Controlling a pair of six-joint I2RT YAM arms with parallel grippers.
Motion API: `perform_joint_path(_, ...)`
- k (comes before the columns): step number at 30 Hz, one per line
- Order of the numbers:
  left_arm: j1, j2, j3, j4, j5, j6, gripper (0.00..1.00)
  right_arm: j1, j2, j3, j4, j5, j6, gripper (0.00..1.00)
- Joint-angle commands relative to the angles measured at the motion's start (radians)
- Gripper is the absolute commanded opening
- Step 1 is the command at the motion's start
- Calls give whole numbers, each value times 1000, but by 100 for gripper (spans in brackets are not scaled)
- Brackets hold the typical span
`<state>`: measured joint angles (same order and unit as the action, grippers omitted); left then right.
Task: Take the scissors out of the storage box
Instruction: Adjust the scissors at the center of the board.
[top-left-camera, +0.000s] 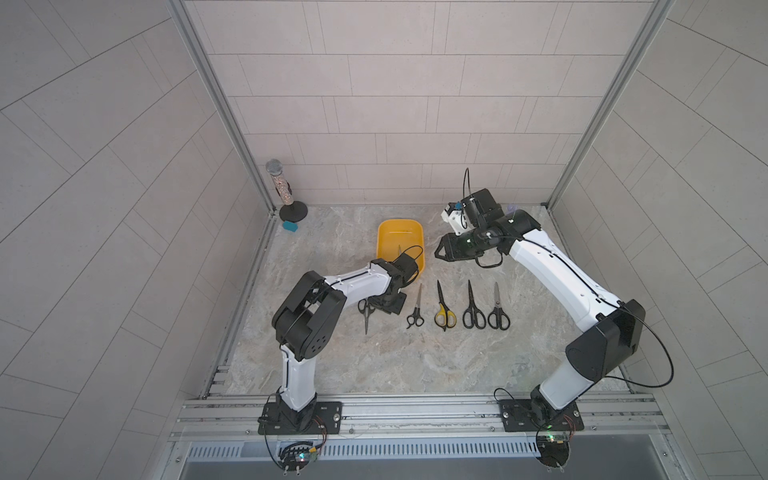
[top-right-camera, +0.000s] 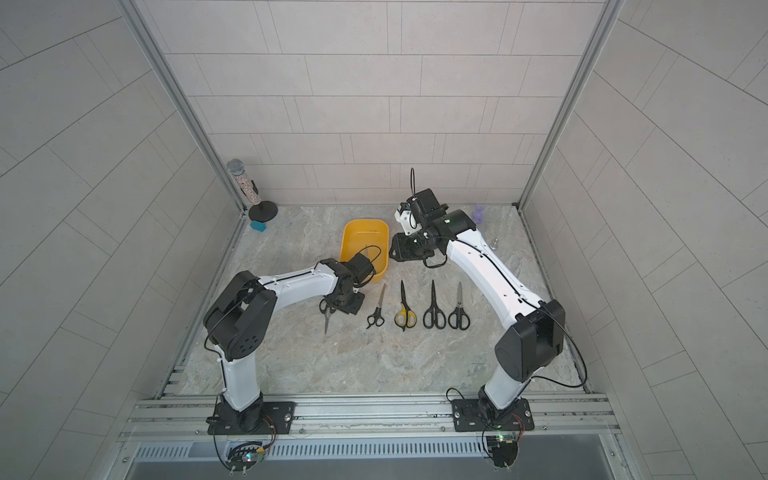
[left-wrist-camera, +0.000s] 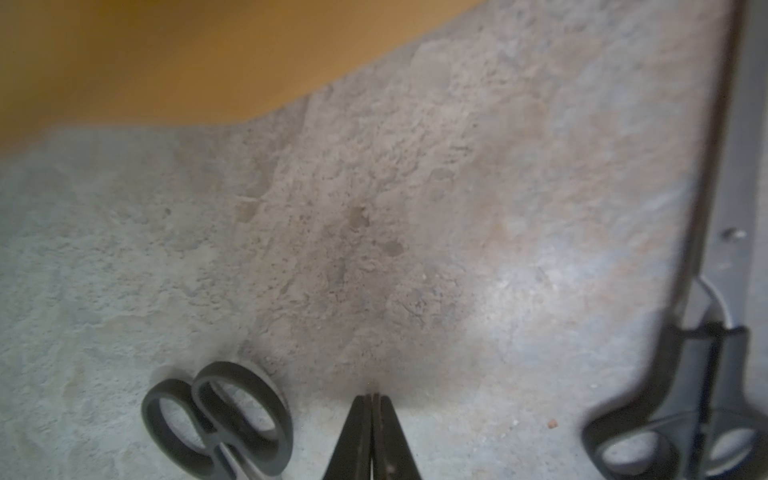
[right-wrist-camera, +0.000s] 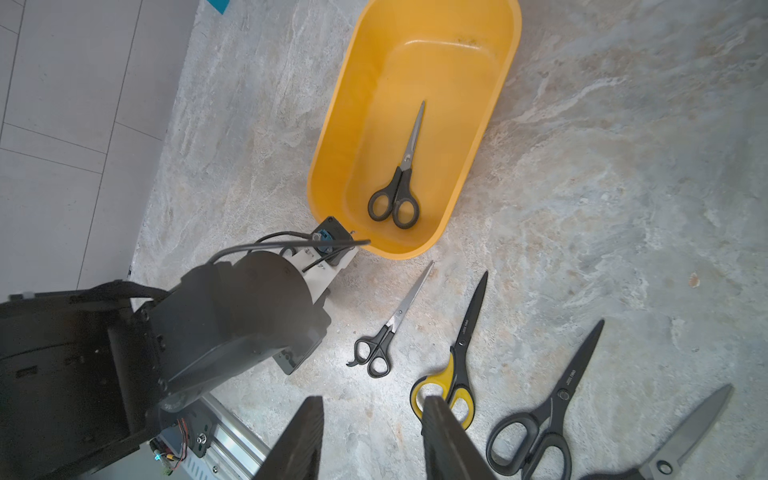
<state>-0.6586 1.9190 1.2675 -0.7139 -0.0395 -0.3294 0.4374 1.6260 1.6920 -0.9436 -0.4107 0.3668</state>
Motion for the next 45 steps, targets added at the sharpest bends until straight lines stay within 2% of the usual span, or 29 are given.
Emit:
perform_joint_path(1,45,12,-7,-24,51,-151,9,-7,-60,-8,-11,20,-3,44)
perform_joint_path(3,57,-39,-16,9,61,-187,11,-9,-67,-11,-10,21,-2,44)
perform_joint_path(6,61,-132,1,-3,-20,-193,26,-8,-73,-12,-7,20,1,45)
perform_joint_path(7,63,-163,0,-5,-38,-166,30,-9,-74,-11,-6,20,0,45)
perform_joint_path(9,69,-219,-7,-19,-21,-68,32,-8,-72,-8,-6,17,0,44)
perform_joint_path(13,70,-341,-69,-67,4,264,38,-8,-74,-3,-3,15,-3,45)
perform_joint_path(15,68,-400,-120,-67,-87,437,39,-8,-72,-3,2,13,-5,45)
perform_joint_path(18,65,-561,-322,37,-82,926,38,-8,-66,-6,13,-8,5,45)
perform_joint_path(19,67,-637,-422,142,-103,1053,39,-9,-64,-5,12,-21,11,45)
perform_joint_path(20,87,-713,-509,232,-74,1178,40,-9,-65,-2,11,-30,15,45)
perform_joint_path(22,164,-763,-561,294,29,1286,39,-8,-74,-5,5,-42,17,45)
perform_joint_path(23,188,-738,-555,281,52,1339,36,-8,-82,-12,3,-40,17,45)
perform_joint_path(25,192,-661,-558,285,24,1436,31,-8,-93,-28,6,-45,17,45)
perform_joint_path(27,191,-607,-561,324,2,1465,30,-7,-101,-47,10,-51,20,45)
perform_joint_path(29,190,-576,-588,414,29,1507,30,-5,-120,-75,16,-46,25,45)
perform_joint_path(34,190,-475,-570,475,76,1555,30,-3,-156,-119,28,-28,37,45)
perform_joint_path(39,184,-476,-505,436,72,1573,31,-3,-170,-124,31,-7,43,45)
perform_joint_path(45,168,-422,-444,348,66,1515,31,-3,-158,-104,28,-4,42,45)
